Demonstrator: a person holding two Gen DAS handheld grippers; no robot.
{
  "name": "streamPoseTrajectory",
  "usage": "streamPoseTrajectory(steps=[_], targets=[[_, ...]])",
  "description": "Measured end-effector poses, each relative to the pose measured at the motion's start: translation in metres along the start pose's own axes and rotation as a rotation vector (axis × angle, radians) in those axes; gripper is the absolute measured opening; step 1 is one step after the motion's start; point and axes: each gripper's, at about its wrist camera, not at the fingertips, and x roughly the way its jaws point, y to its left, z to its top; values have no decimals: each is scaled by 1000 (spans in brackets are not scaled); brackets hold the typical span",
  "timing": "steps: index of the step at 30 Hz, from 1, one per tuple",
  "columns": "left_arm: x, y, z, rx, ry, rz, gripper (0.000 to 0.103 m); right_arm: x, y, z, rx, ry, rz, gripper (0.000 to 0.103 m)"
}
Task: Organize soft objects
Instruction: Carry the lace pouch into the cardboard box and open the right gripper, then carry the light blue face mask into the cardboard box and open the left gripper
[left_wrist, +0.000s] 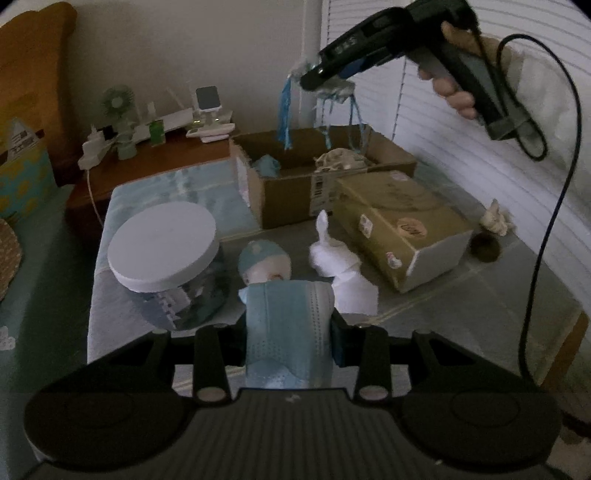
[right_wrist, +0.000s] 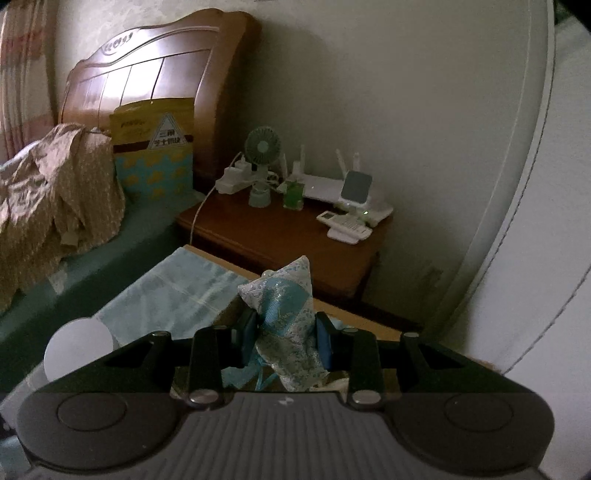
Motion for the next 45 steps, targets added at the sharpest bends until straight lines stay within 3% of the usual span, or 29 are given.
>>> streamPoseTrajectory(steps=[3,8,10,14,26,33,45], targets=[[2,2,0,-4,8,9,38,18,2,-7,30,17,-1,41],[5,2,1,-1,14,11,38,26,2,-25,64,31,3,83],[5,1,2,0,13,9,38,21,1,-31,79,23,-9,94],[5,1,6,9,7,7,38,2,2,-44,86,21,-34,101],[3,-2,29,39,-32,-14,38,-68,19,-103,124,32,-77,103],[11,-11,60,91,-67,-36,38,-98,28,-149,181,25,-150,103],[76,-45,144,177,-120,-182,38,-131,19,-183,270,-5,-181,103]])
